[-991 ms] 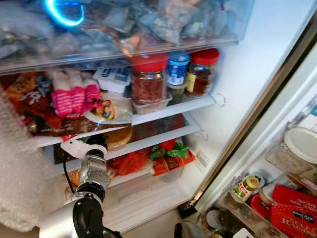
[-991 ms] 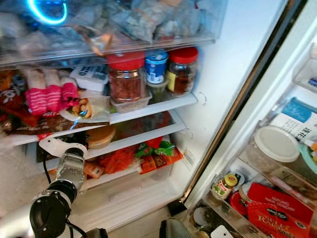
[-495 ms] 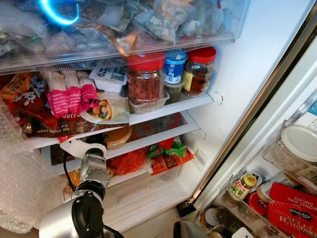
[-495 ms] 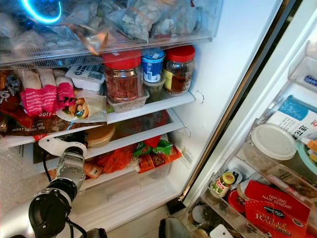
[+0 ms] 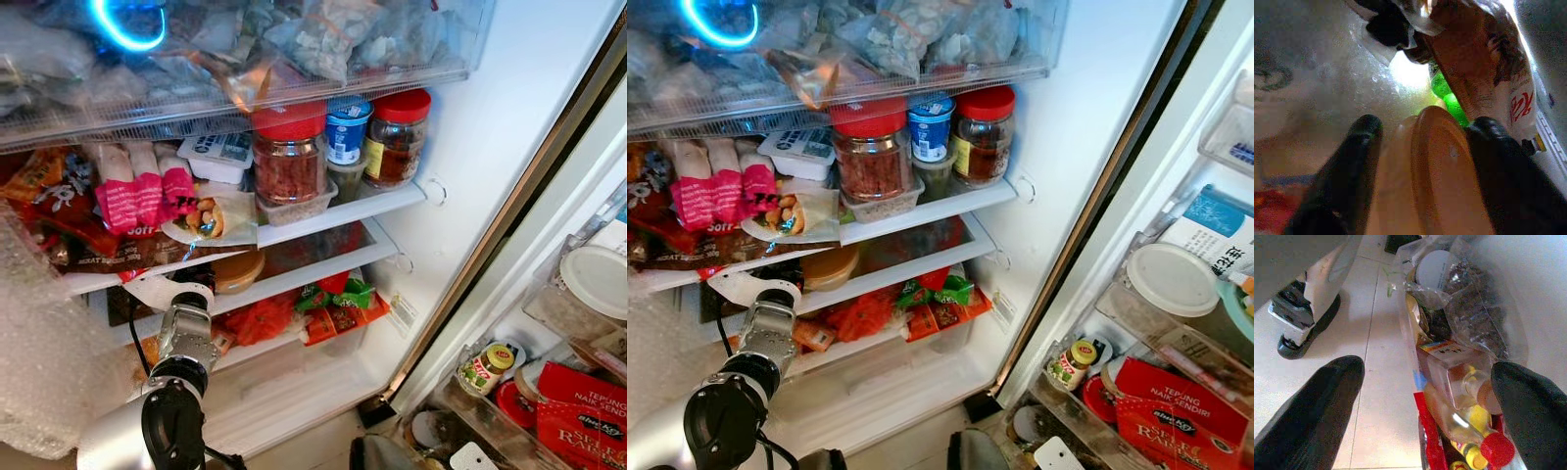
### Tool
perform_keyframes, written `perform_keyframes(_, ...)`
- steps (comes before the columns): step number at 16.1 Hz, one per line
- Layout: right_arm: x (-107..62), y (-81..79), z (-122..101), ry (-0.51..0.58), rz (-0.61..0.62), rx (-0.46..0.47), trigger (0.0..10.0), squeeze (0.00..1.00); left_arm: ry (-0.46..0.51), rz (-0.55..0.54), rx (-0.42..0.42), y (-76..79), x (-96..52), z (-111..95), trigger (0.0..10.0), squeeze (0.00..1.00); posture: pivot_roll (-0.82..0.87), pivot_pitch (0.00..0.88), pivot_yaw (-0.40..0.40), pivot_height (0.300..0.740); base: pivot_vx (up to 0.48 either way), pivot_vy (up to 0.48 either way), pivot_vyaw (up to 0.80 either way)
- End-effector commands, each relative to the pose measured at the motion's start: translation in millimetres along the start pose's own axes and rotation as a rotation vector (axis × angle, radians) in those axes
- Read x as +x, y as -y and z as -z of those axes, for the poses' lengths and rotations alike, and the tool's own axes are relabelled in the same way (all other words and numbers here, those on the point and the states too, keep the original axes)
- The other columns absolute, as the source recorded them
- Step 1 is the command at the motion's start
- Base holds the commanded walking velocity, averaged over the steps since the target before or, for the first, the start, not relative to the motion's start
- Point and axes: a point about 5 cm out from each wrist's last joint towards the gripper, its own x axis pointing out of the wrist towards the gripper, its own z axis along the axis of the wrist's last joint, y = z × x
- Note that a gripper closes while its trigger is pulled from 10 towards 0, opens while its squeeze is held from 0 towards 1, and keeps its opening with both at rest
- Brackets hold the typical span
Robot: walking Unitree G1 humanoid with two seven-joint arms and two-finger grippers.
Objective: Restocking fridge
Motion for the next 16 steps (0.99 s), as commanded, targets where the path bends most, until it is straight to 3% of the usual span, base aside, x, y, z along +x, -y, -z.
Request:
perform_keyframes(1, 0.3, -1.5, 0, -0.003, 0.001, 0.018, 10.0, 0.0, -0.029, 0.011, 0.025, -4.8, -3.6, 4, 10.0, 0.0, -0.16, 0.011, -0.034, 0.633, 0.0, 0.0, 0.0)
perform_keyframes(9, 2.1, -4.5, -5, -0.001, 0.004, 0.026, 10.0, 0.0, -0.071, 0.102, 0.008, -14.0, -17.6, 18, 10.0, 0.0, -0.14, 0.0, -0.017, 0.633, 0.0, 0.0, 0.0)
perform_keyframes(16, 2.2, -6.9, -4, -0.003, 0.006, 0.029, 10.0, 0.0, -0.143, 0.219, 0.087, -13.4, -30.9, 32, 10.0, 0.0, -0.14, 0.0, 0.001, 0.633, 0.0, 0.0, 0.0)
